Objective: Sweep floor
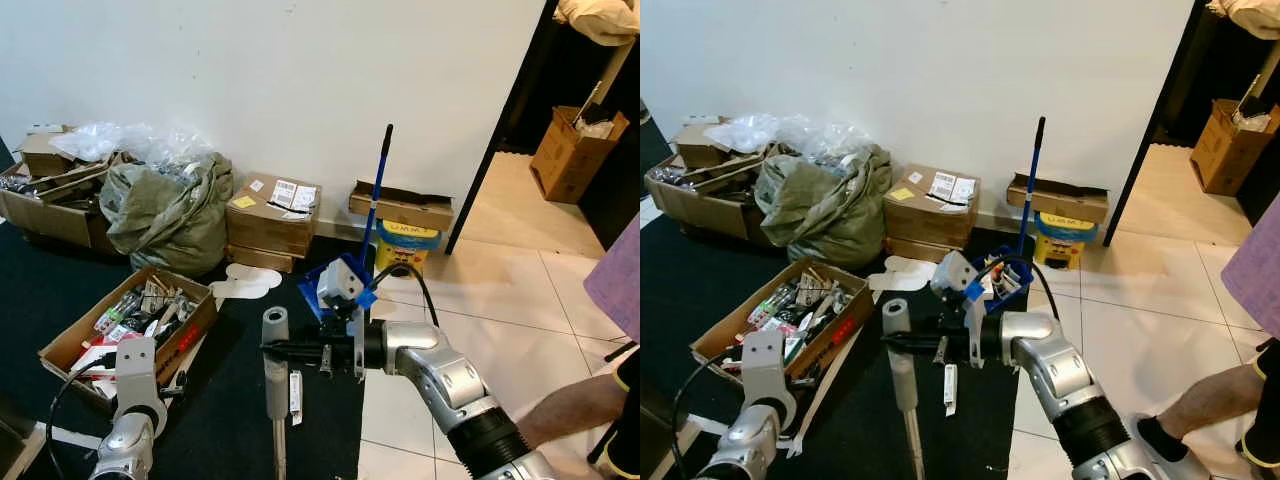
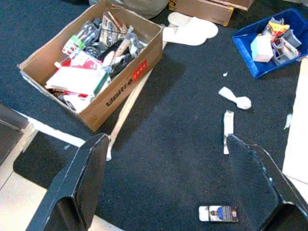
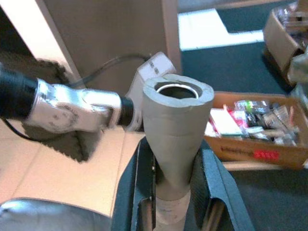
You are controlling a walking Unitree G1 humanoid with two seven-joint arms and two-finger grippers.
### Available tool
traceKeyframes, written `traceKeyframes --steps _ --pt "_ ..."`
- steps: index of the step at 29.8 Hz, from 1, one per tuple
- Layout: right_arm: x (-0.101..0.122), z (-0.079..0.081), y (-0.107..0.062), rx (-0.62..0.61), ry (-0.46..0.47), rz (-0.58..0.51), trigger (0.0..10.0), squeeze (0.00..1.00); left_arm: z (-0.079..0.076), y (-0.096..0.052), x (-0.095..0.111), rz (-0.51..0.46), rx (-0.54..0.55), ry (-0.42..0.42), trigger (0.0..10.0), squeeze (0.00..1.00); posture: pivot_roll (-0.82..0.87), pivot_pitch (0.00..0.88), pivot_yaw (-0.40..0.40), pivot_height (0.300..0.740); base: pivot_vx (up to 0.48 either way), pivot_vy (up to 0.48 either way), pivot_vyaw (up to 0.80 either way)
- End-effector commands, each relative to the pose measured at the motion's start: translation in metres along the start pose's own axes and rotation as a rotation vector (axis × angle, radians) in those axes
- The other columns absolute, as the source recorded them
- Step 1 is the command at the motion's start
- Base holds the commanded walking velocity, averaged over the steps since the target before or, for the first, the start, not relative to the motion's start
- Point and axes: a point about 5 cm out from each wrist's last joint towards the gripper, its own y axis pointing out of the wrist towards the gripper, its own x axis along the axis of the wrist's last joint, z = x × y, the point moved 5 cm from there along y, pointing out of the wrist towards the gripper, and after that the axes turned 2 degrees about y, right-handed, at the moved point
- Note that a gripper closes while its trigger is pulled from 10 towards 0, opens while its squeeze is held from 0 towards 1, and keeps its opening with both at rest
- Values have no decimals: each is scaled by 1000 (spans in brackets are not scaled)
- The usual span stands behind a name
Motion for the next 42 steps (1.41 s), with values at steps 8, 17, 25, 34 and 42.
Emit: traceKeyframes --steps 8,17,25,34,42 --pt "-13 7 13 -1 2 21 10000 0 3 -6 -18 51 2 15 10000 0 -30 44 -12 740 0 0 0" --pt "-8 -2 18 -105 60 -95 10000 0 9 -15 -33 71 2 43 10000 0 -7 122 -6 740 0 0 0" --pt "13 -10 12 -234 41 -252 10000 0 30 -34 -61 111 11 112 10000 0 33 237 26 740 0 0 0" --pt "9 -24 18 -477 -102 -217 10000 0 39 -50 -82 154 -2 156 10000 0 85 289 43 740 0 0 0" --pt "16 -34 10 -585 -272 -298 10000 0 44 -54 -85 157 -8 174 10000 0 97 298 47 740 0 0 0"
